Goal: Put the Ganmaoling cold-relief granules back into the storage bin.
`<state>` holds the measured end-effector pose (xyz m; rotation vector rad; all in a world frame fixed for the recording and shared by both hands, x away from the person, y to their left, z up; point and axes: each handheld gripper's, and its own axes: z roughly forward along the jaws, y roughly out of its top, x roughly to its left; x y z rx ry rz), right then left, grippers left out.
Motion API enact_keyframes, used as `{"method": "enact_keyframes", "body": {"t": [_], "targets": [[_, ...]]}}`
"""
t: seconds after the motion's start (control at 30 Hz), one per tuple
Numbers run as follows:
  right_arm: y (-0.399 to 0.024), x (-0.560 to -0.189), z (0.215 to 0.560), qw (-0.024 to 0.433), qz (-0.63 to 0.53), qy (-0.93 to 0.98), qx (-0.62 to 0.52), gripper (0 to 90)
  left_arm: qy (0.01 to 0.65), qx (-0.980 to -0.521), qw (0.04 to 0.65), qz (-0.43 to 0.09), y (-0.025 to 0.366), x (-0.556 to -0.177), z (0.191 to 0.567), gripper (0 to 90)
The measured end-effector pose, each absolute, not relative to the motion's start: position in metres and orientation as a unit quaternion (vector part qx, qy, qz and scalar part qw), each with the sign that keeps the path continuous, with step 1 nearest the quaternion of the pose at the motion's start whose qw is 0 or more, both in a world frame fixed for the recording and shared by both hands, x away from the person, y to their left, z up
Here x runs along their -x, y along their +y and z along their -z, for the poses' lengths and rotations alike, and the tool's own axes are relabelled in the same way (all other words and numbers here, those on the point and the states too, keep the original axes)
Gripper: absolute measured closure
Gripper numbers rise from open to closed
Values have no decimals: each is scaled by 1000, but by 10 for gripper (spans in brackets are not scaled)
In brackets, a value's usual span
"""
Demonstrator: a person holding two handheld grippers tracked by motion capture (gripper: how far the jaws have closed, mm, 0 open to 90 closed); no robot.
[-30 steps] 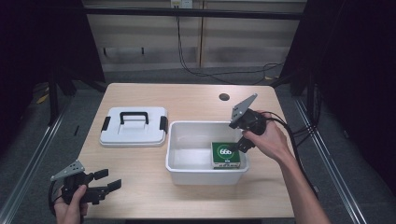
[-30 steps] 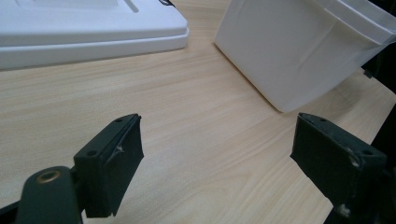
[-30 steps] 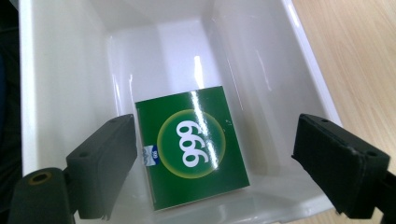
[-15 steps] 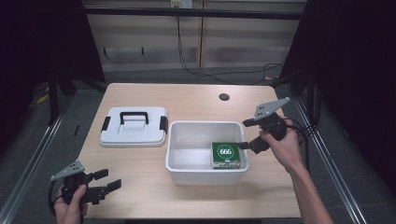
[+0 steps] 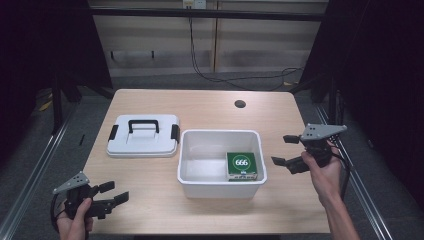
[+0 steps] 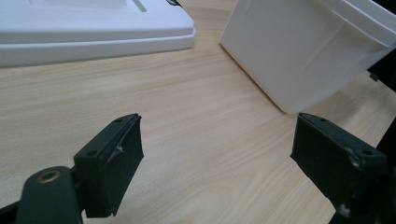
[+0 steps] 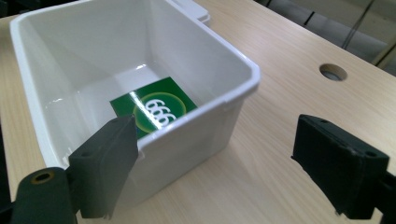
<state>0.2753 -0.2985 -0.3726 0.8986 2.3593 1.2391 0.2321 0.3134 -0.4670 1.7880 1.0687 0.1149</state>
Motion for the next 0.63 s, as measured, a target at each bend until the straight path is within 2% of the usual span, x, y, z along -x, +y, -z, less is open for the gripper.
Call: {"method": "enact_keyframes", "body": {"t": [0.27, 0.63], "targets": [[-326, -248, 387, 180, -431, 810, -353, 130, 445, -738, 505, -50, 315, -230, 467, 162], [-339, -234, 422, 188, -432, 791, -391, 131, 446, -737, 505, -52, 316, -230, 466, 162]]}}
